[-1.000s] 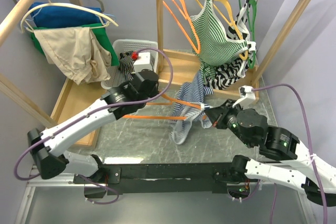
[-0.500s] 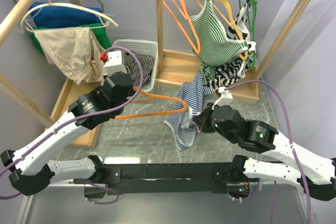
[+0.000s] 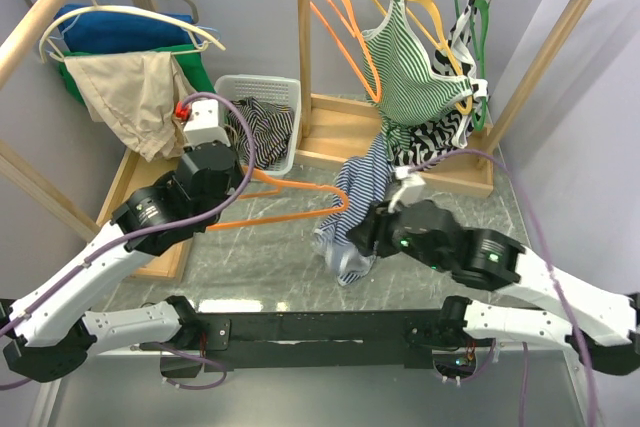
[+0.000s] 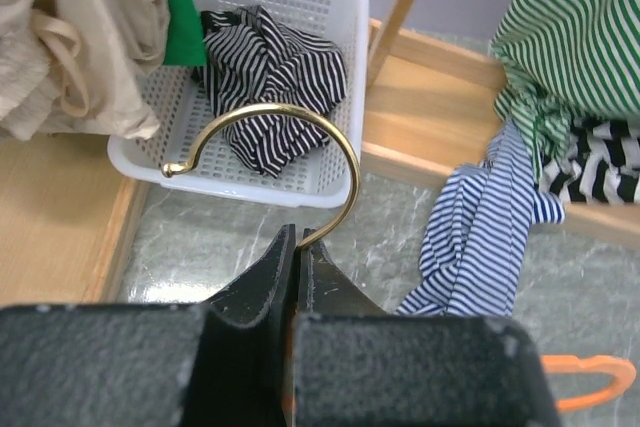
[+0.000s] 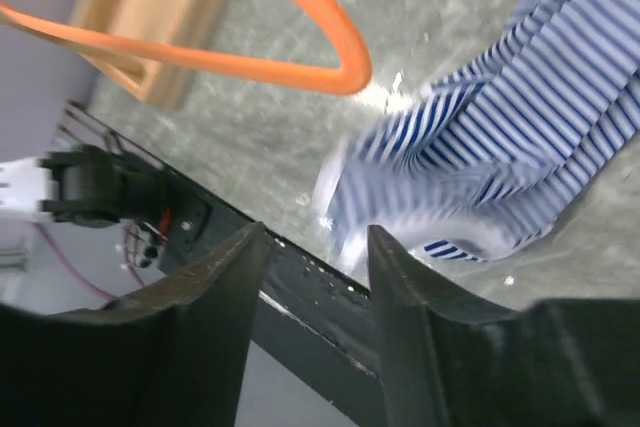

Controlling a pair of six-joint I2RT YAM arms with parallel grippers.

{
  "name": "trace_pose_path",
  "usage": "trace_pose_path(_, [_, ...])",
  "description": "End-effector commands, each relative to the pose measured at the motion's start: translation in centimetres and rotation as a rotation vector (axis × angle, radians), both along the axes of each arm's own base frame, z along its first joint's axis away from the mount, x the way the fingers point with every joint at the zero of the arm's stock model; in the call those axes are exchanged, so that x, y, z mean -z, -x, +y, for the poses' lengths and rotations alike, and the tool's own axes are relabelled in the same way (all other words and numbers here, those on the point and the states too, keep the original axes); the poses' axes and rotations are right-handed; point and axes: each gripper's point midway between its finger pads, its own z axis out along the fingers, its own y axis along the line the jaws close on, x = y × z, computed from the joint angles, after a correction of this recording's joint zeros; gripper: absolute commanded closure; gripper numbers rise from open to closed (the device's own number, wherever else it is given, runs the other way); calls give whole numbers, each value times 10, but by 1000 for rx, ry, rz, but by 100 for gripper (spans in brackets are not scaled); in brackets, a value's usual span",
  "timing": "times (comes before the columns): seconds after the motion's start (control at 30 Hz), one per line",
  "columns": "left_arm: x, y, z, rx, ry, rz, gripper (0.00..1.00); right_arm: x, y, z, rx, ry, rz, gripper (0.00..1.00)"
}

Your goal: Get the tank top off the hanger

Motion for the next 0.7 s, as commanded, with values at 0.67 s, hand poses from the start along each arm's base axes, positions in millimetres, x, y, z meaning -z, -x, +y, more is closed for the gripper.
trace_pose_path(0.67, [-25, 40, -118, 763, 13, -123, 99, -49, 43, 15, -412, -38, -167, 44])
